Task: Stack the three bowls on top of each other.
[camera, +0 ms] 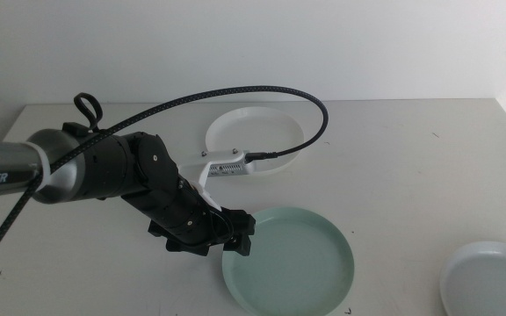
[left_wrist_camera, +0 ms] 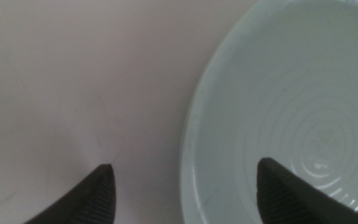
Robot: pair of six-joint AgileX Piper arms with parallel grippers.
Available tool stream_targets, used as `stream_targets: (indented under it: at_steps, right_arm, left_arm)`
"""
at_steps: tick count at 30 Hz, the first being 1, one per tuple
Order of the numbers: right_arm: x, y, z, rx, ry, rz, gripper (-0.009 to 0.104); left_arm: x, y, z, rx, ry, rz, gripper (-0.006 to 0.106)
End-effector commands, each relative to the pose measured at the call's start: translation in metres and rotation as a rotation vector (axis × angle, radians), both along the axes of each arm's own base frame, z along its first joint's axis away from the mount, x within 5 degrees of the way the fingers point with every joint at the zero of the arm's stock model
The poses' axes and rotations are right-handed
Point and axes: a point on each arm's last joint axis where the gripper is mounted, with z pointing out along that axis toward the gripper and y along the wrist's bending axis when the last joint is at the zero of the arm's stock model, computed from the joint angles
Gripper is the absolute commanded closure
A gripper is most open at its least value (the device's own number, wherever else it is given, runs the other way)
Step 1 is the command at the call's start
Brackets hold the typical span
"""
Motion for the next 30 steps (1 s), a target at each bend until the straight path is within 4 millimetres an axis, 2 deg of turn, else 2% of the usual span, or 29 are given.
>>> stream_targets:
  at_steps: [1, 7, 16, 24, 26, 30]
  right_arm:
    - [0.0, -0.001, 0.008, -0.024, -0.093, -0.011, 0.05]
    - [0.0, -0.001, 0.008, -0.024, -0.093, -0.011, 0.05]
    - [0.0, -0.001, 0.008, -0.024, -0.093, -0.011, 0.05]
    - [0.0, -0.001, 0.008, -0.024, -0.093, -0.011, 0.05]
    - [0.0, -0.001, 0.008, -0.024, -0.093, -0.011, 0.05]
    - [0.0, -0.001, 0.008, -0.024, -0.093, -0.011, 0.05]
  left_arm:
    - [0.002, -0.001, 0.03, -0.053, -0.082, 0.015, 0.017]
    - [-0.009, 0.007, 0.068, -0.098, -0.151, 0.005, 0.014]
    - [-0.021, 0.021, 0.134, -0.135, -0.43, 0.007, 0.015]
    - [-0.011, 0.032, 0.187, -0.051, -0.466, -0.02, 0.019]
    - [-0.007, 0.036, 0.206, -0.02, -0.514, 0.003, 0.019]
    - [-0.001, 0.041, 0.229, 0.019, -0.549, 0.069, 0.019]
